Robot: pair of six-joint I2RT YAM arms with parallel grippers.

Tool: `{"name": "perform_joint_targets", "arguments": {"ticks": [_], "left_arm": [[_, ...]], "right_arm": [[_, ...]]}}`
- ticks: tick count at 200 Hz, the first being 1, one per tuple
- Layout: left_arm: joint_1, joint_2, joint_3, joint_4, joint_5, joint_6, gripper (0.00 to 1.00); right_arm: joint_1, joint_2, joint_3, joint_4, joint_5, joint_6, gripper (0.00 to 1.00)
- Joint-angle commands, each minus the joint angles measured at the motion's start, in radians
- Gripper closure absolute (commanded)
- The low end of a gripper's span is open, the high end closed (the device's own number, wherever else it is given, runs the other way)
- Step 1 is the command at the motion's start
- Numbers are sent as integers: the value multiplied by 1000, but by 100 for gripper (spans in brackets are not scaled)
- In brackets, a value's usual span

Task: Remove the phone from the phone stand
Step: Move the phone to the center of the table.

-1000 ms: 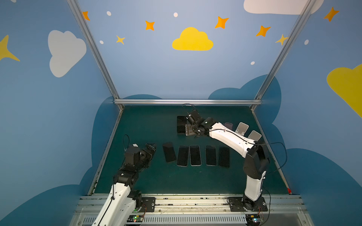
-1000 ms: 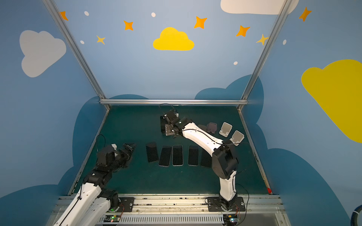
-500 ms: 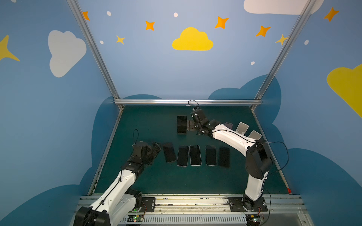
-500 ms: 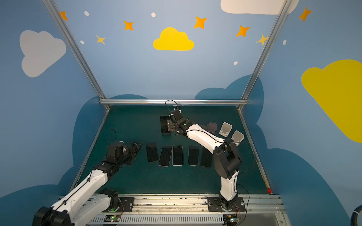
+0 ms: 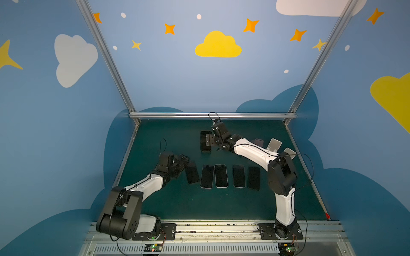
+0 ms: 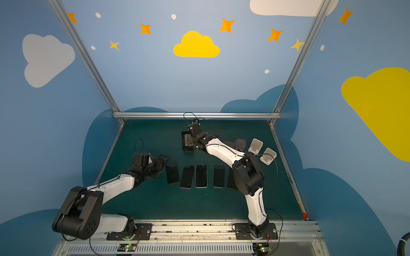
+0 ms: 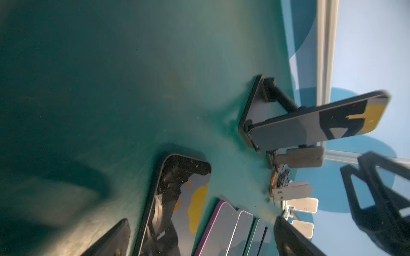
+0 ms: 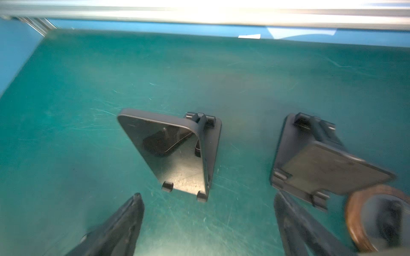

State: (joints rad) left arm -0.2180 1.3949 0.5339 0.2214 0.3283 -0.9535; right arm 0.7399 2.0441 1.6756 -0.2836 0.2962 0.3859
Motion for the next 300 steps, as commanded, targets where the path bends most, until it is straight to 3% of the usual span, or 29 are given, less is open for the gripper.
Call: {"name": "perform_joint_targets", "arguments": {"ticks": [1,72,104,123,134,157,198,246,300], "left_arm": [[-14,55,44,50,75,81,0],[-88,146,96,66,77,129,0],[-124,89,82,32,65,137,0],[-122,-23,93,-73,-36,176,0],[-123,-75,120,-167,-154,172,0],[-78,-98,147,-260,-289,137,0],[-8,35,176,-151,-214,124,0],[-5,210,257,-89,-123,228,0],[-2,342,268,57,31,249,0]], "right_arm": [[8,24,41,45,13,-26,7],[11,33,75,60,37,-61,7],[13,23,83,54,26,-64,7],[15,19,81,55,5,-52,7],[16,20,81,57,-10,-52,7],[20,28,85,66,-31,-60,7],[28,80,148,36,2,-90,6],[29,81,162,22,24,-92,5],[32,72,169,15,22,-107,5]]}}
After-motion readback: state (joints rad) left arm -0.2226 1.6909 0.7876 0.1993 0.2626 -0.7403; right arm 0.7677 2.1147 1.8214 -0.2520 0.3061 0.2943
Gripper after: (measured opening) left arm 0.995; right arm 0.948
